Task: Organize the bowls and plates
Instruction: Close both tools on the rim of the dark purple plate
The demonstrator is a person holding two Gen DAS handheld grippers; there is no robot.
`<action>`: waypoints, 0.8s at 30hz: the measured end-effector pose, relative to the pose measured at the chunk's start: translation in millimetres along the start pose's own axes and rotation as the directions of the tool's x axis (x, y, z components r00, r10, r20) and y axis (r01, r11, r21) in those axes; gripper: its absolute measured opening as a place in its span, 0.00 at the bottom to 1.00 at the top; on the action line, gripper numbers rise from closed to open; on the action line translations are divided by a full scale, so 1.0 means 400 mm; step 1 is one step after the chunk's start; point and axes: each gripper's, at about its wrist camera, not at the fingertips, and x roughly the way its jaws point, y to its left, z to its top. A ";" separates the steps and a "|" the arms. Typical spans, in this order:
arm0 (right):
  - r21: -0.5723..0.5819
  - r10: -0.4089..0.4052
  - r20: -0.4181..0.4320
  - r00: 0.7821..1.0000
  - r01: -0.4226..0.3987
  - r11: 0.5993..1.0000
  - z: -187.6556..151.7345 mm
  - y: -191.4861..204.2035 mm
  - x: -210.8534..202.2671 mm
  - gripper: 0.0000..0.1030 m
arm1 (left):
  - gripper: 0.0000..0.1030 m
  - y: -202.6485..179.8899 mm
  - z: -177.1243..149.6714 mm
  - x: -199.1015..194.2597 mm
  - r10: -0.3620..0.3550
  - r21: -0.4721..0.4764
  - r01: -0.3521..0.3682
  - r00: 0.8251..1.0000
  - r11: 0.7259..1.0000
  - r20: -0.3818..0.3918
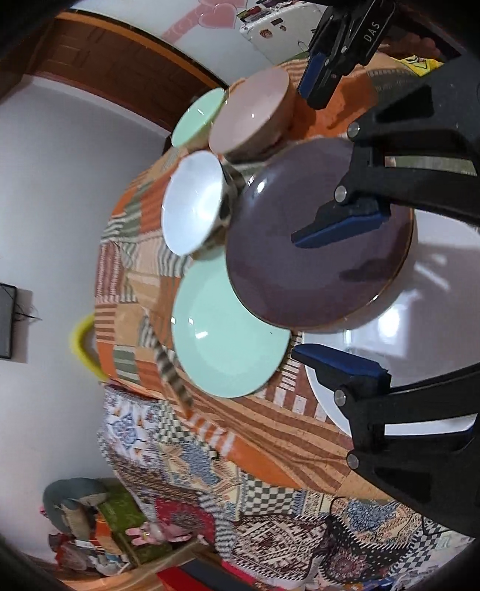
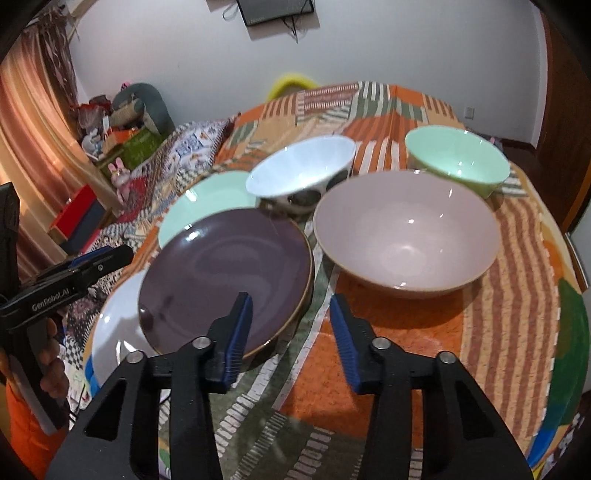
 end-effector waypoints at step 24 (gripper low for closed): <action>0.035 -0.026 -0.120 0.992 0.031 0.999 0.007 -0.017 0.119 0.16 | 0.18 0.070 0.019 0.167 -0.076 -0.089 0.066 0.991 0.994 -0.110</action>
